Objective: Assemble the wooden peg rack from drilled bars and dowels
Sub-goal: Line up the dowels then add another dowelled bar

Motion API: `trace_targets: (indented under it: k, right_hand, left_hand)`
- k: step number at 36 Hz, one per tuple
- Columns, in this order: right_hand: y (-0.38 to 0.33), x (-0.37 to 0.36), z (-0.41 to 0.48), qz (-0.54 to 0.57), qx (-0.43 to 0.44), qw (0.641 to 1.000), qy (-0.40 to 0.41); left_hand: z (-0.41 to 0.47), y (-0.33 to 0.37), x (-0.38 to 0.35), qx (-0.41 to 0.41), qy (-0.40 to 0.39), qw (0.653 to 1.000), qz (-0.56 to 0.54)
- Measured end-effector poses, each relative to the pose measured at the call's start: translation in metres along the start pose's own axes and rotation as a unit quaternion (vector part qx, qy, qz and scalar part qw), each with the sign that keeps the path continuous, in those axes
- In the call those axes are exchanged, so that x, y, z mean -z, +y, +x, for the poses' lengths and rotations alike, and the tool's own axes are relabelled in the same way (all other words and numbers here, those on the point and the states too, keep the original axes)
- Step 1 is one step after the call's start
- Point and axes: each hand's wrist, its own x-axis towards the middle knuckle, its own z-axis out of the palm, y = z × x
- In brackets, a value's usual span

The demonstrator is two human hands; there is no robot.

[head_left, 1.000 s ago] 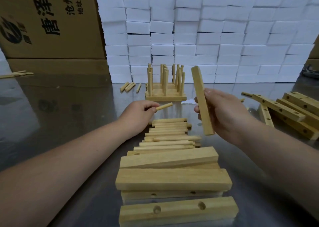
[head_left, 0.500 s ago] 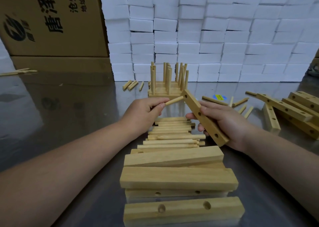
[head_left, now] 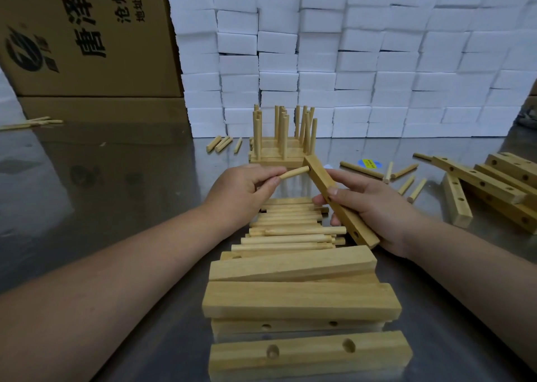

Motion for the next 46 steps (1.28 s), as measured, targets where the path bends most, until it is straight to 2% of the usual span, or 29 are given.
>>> trace_targets:
  k: [21,28,35,41,46]
  right_hand:
    - [-0.006,-0.003,-0.007,0.013,-0.007,1.000,-0.005]
    - [-0.006,0.000,-0.006,0.006,0.001,1.000,-0.020]
    - [-0.006,0.000,-0.007,-0.002,0.009,1.000,-0.027]
    - [-0.005,0.000,-0.006,-0.007,0.010,1.000,-0.027]
    - [-0.001,-0.003,-0.004,0.000,0.023,1.000,0.007]
  left_hand:
    - [0.005,0.010,0.004,0.018,-0.012,0.999,0.044]
    - [0.005,0.012,0.005,0.054,-0.020,0.998,0.013]
    - [0.010,0.016,0.008,0.129,-0.070,0.988,-0.051]
    - [0.015,0.016,0.009,0.138,-0.080,0.986,-0.048]
    - [0.016,0.019,0.007,0.129,-0.051,0.989,-0.045]
